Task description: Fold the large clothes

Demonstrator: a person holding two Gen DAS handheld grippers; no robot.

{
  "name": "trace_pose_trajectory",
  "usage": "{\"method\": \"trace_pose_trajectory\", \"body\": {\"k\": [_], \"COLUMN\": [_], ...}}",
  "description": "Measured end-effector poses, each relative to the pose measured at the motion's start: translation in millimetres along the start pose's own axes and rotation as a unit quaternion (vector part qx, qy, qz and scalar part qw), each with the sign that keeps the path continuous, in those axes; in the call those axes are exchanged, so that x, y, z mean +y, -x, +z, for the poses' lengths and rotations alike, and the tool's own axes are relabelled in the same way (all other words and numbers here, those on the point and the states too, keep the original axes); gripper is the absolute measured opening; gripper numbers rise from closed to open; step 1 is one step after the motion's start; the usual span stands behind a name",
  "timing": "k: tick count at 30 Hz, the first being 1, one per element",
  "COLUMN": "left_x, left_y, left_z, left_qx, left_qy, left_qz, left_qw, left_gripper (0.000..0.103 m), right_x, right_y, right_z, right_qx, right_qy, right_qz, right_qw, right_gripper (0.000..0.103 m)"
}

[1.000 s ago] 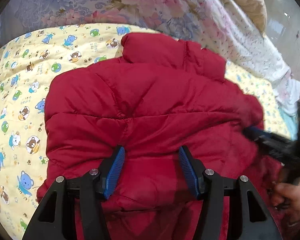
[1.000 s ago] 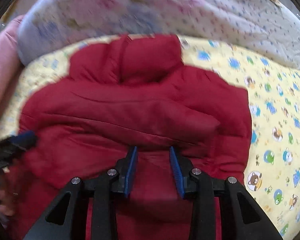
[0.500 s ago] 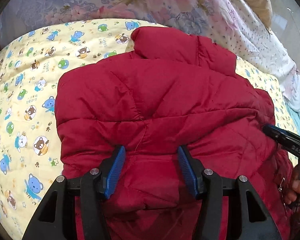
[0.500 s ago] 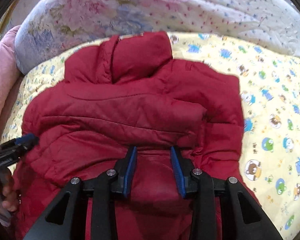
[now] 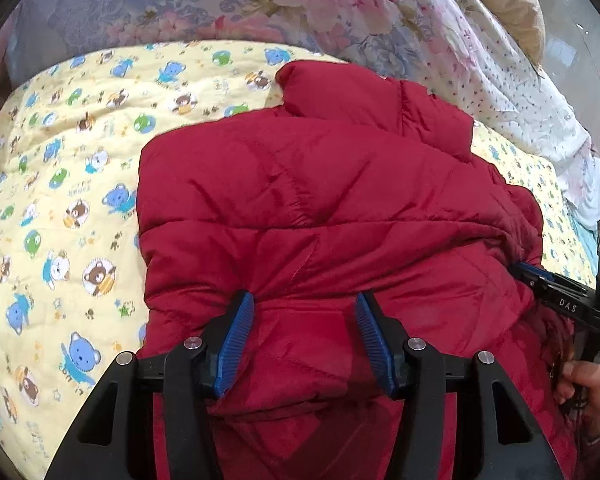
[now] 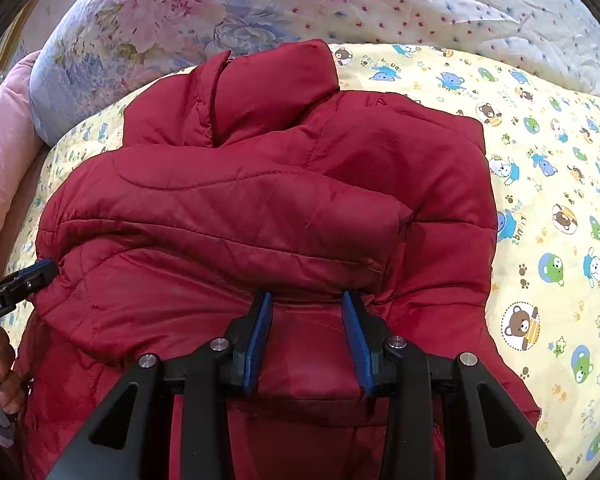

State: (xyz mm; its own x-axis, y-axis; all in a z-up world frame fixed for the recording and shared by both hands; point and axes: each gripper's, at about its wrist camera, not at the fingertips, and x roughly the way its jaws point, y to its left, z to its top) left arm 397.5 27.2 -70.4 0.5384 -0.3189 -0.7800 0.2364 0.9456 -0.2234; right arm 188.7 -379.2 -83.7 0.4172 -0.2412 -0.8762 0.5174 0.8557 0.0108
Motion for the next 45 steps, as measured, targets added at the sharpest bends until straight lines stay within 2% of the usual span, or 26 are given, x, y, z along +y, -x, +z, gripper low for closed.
{"method": "trace_pose_trajectory", "body": {"k": [6, 11, 14, 15, 18, 21, 25, 36, 45], "left_x": [1, 0, -3, -5, -7, -9, -9, 8, 18], "left_y": [-13, -14, -12, -8, 13, 36, 67, 149, 200], "left_z": [4, 7, 9, 10, 6, -6, -32, -120, -163], "left_qx": [0.012, 0.020, 0.022, 0.021, 0.011, 0.001, 0.000, 0.009, 0.013], "left_qy": [0.005, 0.009, 0.012, 0.012, 0.026, 0.026, 0.020, 0.067, 0.075], "left_qz": [0.006, 0.012, 0.020, 0.021, 0.016, 0.015, 0.014, 0.003, 0.011], "left_qw": [0.9999, 0.9997, 0.9995, 0.9995, 0.9995, 0.9996, 0.9997, 0.9977, 0.9971], "left_gripper": [0.054, 0.054, 0.054, 0.054, 0.057, 0.063, 0.063, 0.070, 0.074], "right_x": [-1, -9, -12, -13, -18, -23, -28, -38, -55], "right_y": [1, 31, 62, 71, 94, 110, 130, 179, 209], "right_z": [3, 4, -5, -9, -25, -42, -64, -113, -151], "right_qx": [0.005, 0.014, 0.008, 0.006, 0.005, 0.010, 0.015, 0.008, 0.002], "right_qy": [-0.004, -0.038, -0.041, -0.041, -0.043, -0.049, -0.056, -0.069, -0.082], "right_qz": [0.003, 0.026, 0.030, 0.032, 0.040, 0.044, 0.051, 0.062, 0.045], "right_qw": [1.000, 0.999, 0.999, 0.999, 0.998, 0.998, 0.997, 0.996, 0.996], "right_gripper": [0.038, 0.039, 0.050, 0.058, 0.061, 0.061, 0.062, 0.066, 0.072]}}
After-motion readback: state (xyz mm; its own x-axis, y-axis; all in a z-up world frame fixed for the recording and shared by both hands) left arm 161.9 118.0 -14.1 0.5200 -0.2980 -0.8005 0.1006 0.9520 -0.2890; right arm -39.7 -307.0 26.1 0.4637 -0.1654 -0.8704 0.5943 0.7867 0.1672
